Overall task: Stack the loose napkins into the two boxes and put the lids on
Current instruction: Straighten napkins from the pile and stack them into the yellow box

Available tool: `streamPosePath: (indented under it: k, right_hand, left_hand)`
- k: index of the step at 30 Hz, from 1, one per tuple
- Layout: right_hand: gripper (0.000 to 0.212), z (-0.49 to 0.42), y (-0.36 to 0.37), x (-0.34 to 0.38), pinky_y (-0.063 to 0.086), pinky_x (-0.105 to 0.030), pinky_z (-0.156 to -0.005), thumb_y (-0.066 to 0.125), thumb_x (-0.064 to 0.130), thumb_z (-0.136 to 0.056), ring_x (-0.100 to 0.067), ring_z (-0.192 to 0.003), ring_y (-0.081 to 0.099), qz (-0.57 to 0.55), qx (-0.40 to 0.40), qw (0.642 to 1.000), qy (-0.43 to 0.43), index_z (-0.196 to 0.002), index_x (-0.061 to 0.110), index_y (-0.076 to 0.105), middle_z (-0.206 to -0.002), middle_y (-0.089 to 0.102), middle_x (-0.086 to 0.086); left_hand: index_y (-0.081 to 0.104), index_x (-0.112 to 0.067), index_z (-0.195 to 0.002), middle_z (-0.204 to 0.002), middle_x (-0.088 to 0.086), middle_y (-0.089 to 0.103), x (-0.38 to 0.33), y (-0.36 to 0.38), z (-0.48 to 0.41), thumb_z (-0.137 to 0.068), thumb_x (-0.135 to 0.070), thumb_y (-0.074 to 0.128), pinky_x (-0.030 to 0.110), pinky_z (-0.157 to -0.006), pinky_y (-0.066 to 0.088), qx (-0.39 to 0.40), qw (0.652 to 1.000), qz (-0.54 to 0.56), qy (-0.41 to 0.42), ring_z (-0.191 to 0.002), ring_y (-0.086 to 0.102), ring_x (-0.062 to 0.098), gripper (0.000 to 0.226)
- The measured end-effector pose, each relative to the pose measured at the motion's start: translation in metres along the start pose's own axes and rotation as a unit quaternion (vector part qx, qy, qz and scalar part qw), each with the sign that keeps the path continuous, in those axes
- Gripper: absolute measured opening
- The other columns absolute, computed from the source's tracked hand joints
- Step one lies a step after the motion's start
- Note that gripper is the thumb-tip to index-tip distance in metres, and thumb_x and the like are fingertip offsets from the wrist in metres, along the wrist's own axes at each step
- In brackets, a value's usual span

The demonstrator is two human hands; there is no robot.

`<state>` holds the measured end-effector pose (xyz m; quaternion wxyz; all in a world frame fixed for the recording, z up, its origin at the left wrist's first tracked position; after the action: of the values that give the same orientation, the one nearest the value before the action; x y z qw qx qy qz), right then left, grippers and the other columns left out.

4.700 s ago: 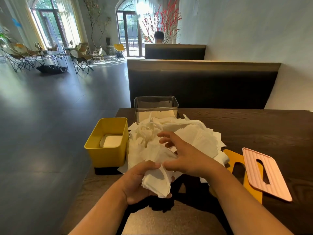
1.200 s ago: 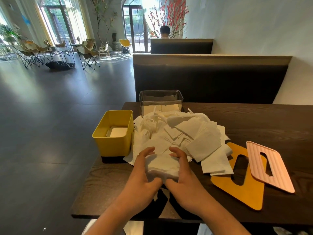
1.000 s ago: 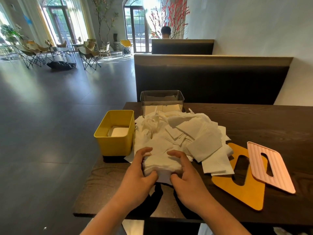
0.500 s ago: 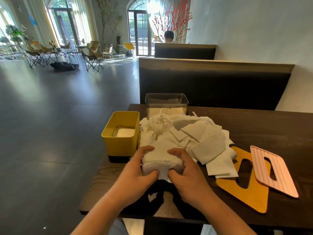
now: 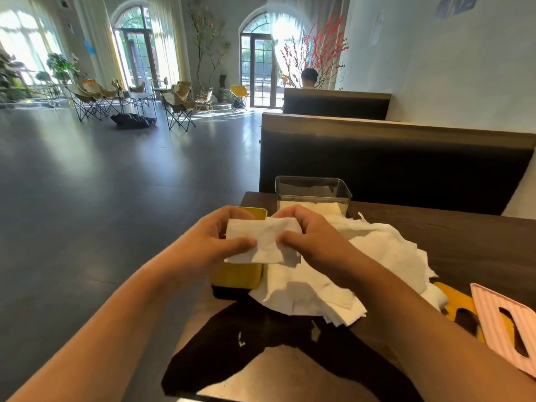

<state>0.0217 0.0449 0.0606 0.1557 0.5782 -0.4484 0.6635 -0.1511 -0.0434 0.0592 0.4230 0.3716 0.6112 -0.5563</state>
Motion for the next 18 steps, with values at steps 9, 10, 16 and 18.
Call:
streamPosePath:
  k: [9, 10, 16, 18]
  right_hand:
    - [0.016, -0.088, 0.020, 0.011, 0.056, -0.019, -0.075, 0.068, 0.030, -0.100, -0.015, -0.095, 0.066, 0.152, 0.121, 0.981, 0.005, -0.116, 0.026, 0.064, -0.104, 0.067, 0.006]
    - [0.018, -0.095, 0.022, 0.008, 0.058, -0.021, -0.080, 0.068, 0.030, -0.100, -0.016, -0.096, 0.067, 0.167, 0.136, 0.977, 0.014, -0.117, 0.025, 0.066, -0.104, 0.068, 0.006]
    - [0.017, -0.126, 0.029, -0.005, 0.055, -0.021, -0.076, 0.070, 0.027, -0.099, -0.017, -0.089, 0.068, 0.209, 0.209, 0.953, 0.070, -0.115, 0.020, 0.072, -0.106, 0.074, -0.004]
    - [0.020, -0.134, 0.031, -0.009, 0.050, -0.022, -0.062, 0.070, 0.030, -0.099, -0.017, -0.075, 0.063, 0.239, 0.235, 0.938, 0.089, -0.117, 0.021, 0.072, -0.105, 0.074, -0.007]
  left_hand:
    - [0.069, -0.028, -0.124, -0.113, 0.002, 0.073, 0.017, -0.059, -0.071, -0.096, -0.028, 0.073, 0.035, -0.091, 0.058, 0.049, 0.985, -0.161, -0.027, -0.108, 0.069, 0.024, 0.029]
    - [0.069, -0.028, -0.125, -0.112, 0.000, 0.072, 0.018, -0.060, -0.078, -0.099, -0.025, 0.070, 0.030, -0.086, 0.057, 0.063, 0.978, -0.196, -0.029, -0.106, 0.069, 0.022, 0.026]
    - [0.067, -0.031, -0.123, -0.109, -0.013, 0.070, 0.022, -0.051, -0.101, -0.101, -0.034, 0.066, 0.022, -0.084, 0.054, 0.153, 0.929, -0.334, -0.042, -0.100, 0.068, 0.014, 0.022]
    - [0.065, -0.032, -0.123, -0.110, -0.013, 0.068, 0.022, -0.046, -0.108, -0.101, -0.036, 0.065, 0.023, -0.085, 0.054, 0.179, 0.906, -0.381, -0.038, -0.099, 0.066, 0.014, 0.022]
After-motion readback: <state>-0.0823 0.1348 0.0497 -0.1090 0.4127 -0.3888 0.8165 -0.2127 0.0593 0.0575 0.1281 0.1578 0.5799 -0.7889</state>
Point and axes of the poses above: each hand's wrist, its own z-axis away from the middle knuckle, its own y-axis out of the palm, x = y × z, the point moved 6 cm from there along -z, towards the middle knuckle
